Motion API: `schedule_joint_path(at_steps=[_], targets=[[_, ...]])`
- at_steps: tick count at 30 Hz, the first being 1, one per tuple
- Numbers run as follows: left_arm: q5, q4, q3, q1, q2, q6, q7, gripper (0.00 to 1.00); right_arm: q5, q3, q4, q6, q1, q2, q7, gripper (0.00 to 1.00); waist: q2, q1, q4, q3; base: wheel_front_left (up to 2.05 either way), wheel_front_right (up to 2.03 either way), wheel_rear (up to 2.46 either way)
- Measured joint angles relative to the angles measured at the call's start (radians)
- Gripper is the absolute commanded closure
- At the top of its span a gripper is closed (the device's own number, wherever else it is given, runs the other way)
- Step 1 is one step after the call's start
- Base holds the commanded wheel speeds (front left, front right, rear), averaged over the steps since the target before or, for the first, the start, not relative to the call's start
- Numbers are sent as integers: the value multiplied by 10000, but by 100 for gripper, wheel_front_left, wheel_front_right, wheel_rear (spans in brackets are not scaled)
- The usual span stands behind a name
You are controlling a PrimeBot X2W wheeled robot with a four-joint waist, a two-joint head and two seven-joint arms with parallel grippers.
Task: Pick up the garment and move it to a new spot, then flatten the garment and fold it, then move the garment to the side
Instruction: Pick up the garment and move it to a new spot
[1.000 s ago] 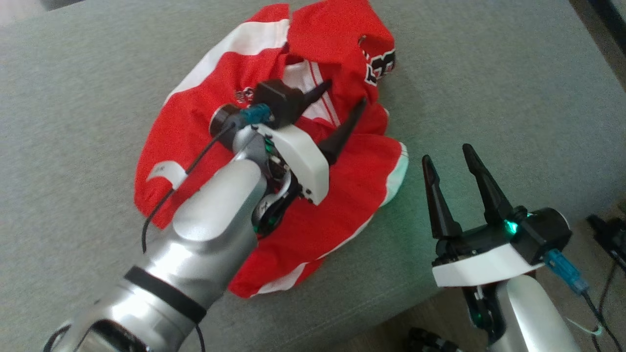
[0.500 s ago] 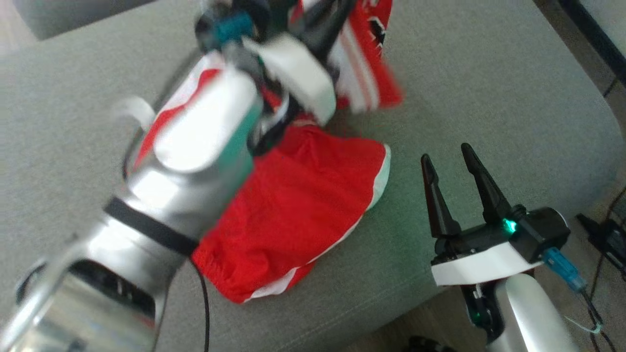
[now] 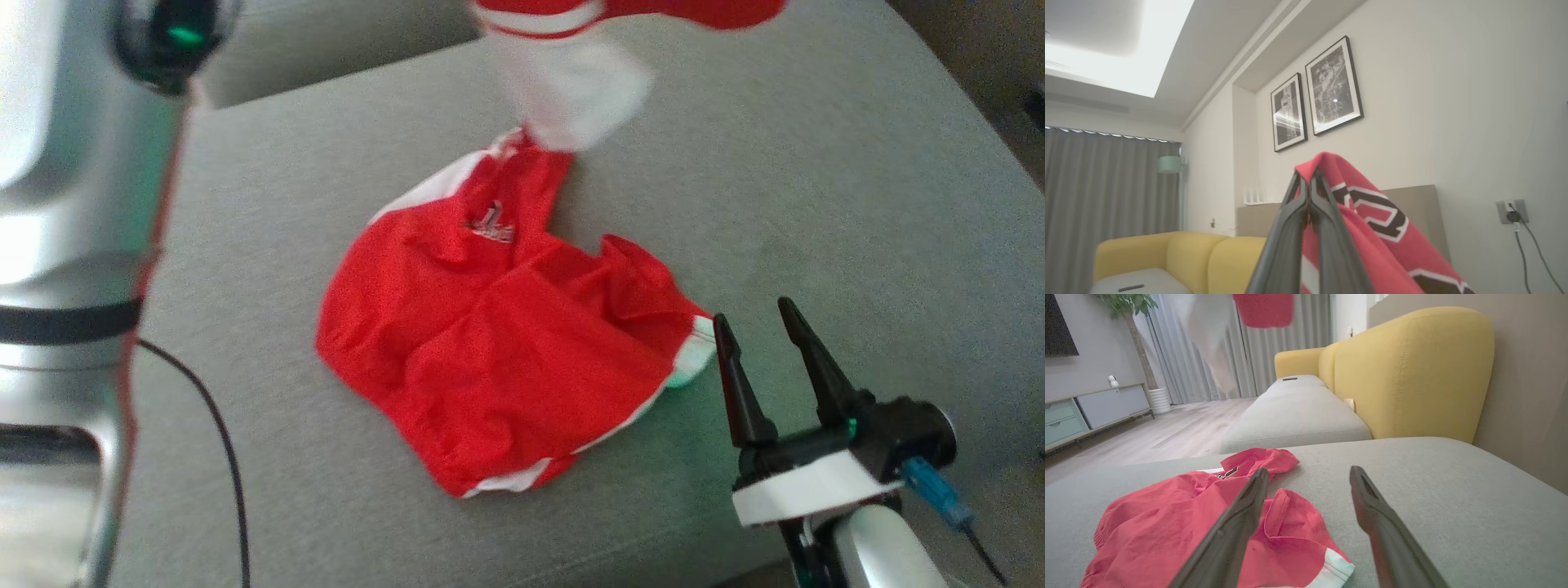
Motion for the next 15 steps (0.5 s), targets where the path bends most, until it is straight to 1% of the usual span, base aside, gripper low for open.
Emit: schedule_joint_path(at_steps=[5, 12, 15], targets=[[-8, 29, 583, 124, 800, -2, 2, 100, -79, -52, 96, 2, 322, 0, 0, 0, 0, 0, 848, -334, 0, 0, 0], [96, 408, 688, 992, 2065, -2, 2, 100, -174, -140, 102, 0, 422, 0, 0, 0, 0, 0, 2062, -552, 0, 0, 0], [412, 723, 736, 1317, 2525, -2, 4, 100, -178, -174, 98, 0, 422, 0, 0, 0, 0, 0, 2541, -499, 0, 0, 0]])
